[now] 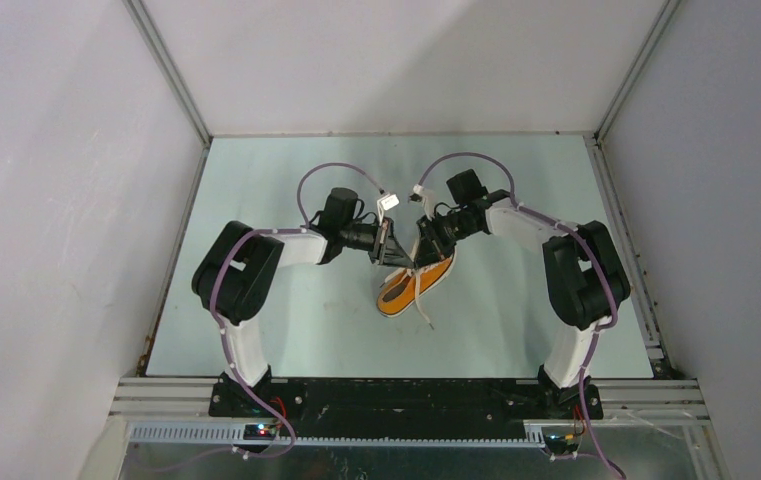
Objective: Tie the shoes
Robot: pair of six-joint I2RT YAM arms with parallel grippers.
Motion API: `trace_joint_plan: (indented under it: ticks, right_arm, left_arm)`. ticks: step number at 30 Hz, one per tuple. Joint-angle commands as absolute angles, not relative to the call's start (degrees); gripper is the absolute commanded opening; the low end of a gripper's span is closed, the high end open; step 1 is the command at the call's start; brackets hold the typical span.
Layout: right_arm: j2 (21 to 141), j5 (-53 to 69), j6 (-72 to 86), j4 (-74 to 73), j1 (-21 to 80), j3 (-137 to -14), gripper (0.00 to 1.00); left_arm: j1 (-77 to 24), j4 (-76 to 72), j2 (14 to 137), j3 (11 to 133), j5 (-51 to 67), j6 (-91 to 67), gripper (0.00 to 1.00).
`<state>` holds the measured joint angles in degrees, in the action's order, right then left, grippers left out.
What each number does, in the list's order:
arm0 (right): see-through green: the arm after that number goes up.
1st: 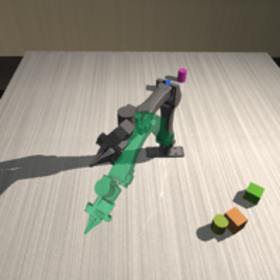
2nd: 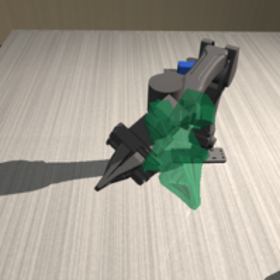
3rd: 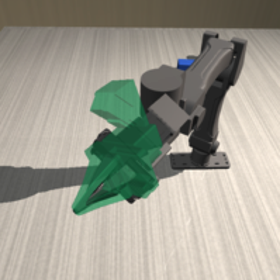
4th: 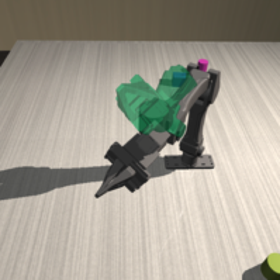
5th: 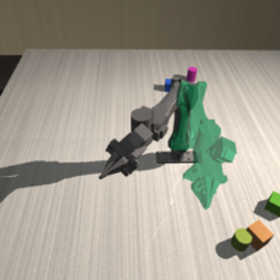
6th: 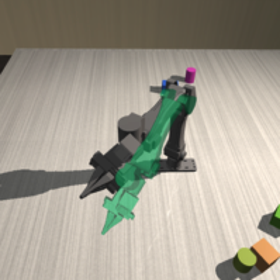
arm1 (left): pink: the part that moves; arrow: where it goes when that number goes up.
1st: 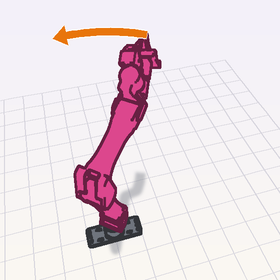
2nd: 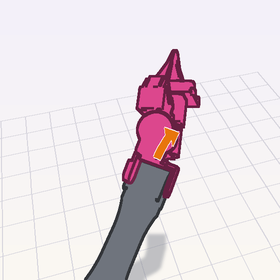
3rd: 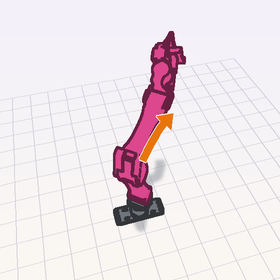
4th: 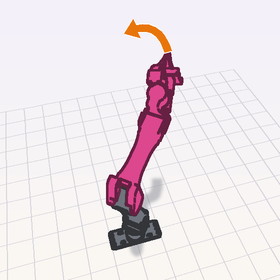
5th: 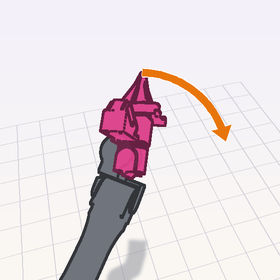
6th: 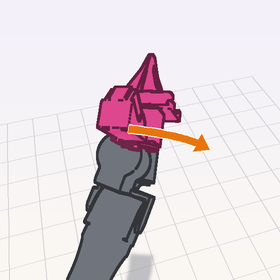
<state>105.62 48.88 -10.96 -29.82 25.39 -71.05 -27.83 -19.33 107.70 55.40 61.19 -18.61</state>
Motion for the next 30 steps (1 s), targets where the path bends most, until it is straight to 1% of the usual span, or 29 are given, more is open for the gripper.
trace_joint_plan:
  ticks: [1,3,5,8,13,14,16,17,19,23,25,26,30]
  right_arm:
    - [103.1,51.8,-10.6,-28.6,25.0,-70.8,0.05]
    - [103.1,54.1,-10.1,-28.7,24.2,-70.8,0.15]
    - [103.3,56.8,-9.2,-28.3,23.4,-70.5,0.18]
    - [103.4,59.9,-8.8,-27.7,22.5,-69.9,0.16]
    - [104.0,60.6,-8.4,-26.8,22.3,-69.7,0.05]
    - [104.1,60.6,-8.3,-26.6,22.3,-69.6,0.05]
    - [104.1,60.7,-8.8,-26.6,22.3,-69.6,0.07]
    - [104.1,60.6,-9.0,-26.9,22.2,-69.7,0.11]
    - [103.9,59.8,-9.5,-27.1,22.0,-69.7,0.14]
    - [103.7,57.4,-9.1,-26.6,21.5,-69.7,0.15]
    - [103.6,54.3,-9.9,-27.0,21.6,-69.7,0.15]
    - [103.6,52.2,-10.7,-27.2,21.8,-69.7,0.15]
    - [104.0,50.6,-12.6,-27.3,21.9,-69.7,0.17]
  left_arm:
    - [-28.3,-20.6,106.9,55.4,60.0,-17.5,0.0]
    - [-28.3,-20.1,106.7,55.4,59.6,-16.6,0.0]
    - [-28.3,-19.9,106.5,55.3,59.2,-16.3,0.0]
    - [-28.3,-18.7,105.7,55.1,58.3,-15.1,0.0]
    - [-28.3,-18.0,105.1,54.9,56.9,-14.6,0.0]
    - [-28.3,-17.9,105.0,54.9,56.6,-14.5,0.0]
    - [-28.3,-17.5,104.9,55.0,56.4,-14.4,0.0]
    - [-28.3,-17.5,104.9,54.9,56.4,-14.3,0.0]
    - [-28.3,-17.0,104.7,55.1,56.5,-14.0,0.0]
    - [-27.9,-15.4,104.2,55.3,57.0,-12.8,0.0]
    - [-27.8,-14.2,104.2,55.7,58.4,-11.7,0.0]
    - [-27.5,-13.0,104.2,56.1,59.7,-10.9,0.0]
    - [-27.3,-11.7,104.8,57.3,64.7,-9.6,0.0]
